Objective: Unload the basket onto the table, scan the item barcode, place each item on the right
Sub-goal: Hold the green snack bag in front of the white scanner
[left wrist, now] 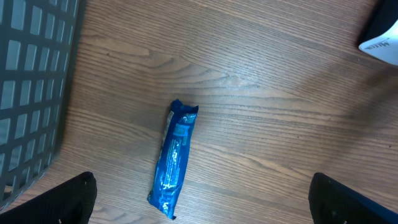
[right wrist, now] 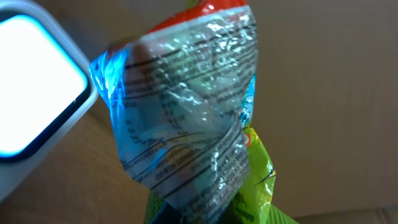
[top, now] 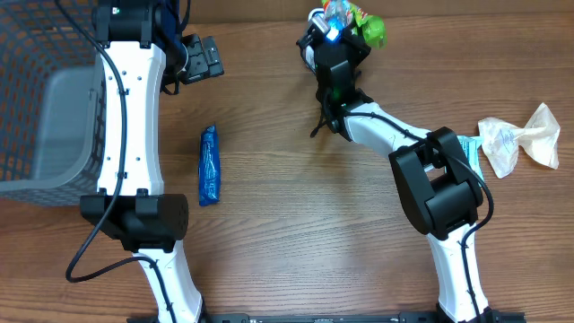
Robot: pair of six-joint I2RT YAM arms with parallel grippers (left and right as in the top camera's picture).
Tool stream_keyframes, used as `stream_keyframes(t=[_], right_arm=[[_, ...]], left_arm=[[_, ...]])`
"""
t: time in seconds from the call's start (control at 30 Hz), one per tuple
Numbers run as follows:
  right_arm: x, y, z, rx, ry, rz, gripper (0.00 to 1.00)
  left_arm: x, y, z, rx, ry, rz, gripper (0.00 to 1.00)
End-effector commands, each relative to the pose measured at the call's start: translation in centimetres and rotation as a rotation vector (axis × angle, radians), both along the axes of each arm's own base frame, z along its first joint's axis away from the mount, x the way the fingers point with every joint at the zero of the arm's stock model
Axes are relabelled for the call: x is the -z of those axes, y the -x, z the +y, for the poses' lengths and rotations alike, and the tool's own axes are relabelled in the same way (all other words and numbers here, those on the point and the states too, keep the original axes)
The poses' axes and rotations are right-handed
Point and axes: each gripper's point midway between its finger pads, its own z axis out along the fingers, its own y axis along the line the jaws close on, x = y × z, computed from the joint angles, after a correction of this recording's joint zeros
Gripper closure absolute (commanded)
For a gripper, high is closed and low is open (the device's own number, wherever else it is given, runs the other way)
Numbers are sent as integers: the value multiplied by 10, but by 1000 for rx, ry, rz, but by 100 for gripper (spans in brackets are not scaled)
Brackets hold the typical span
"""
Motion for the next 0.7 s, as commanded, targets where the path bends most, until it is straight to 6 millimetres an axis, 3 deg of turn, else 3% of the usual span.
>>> stream_keyframes(t=[0.0,0.1,0.23,0.33,0.43,0.53,0.67], right_arm=[[-35,5,-2,38,-141,-114,96],[-53,12,10,12,-201,-140,96],[-58,24,24,-24,-332,-96,96],[-64,36,30,-53,-491,-43,96],[-82,52,35,-96,-646,7,96],[-107,73,30,-101,-798,31,96],[-140,108,2,-7,-1008,14,96]], left_arm=[[1,0,1,-21,-5,2,1],[1,0,1,-21,-5,2,0],[1,0,1,-21,-5,2,0],[1,0,1,-21,-5,1,0],[1,0,1,-21,-5,1,0],[1,0,1,-21,-5,2,0],[1,0,1,-21,-5,1,0]])
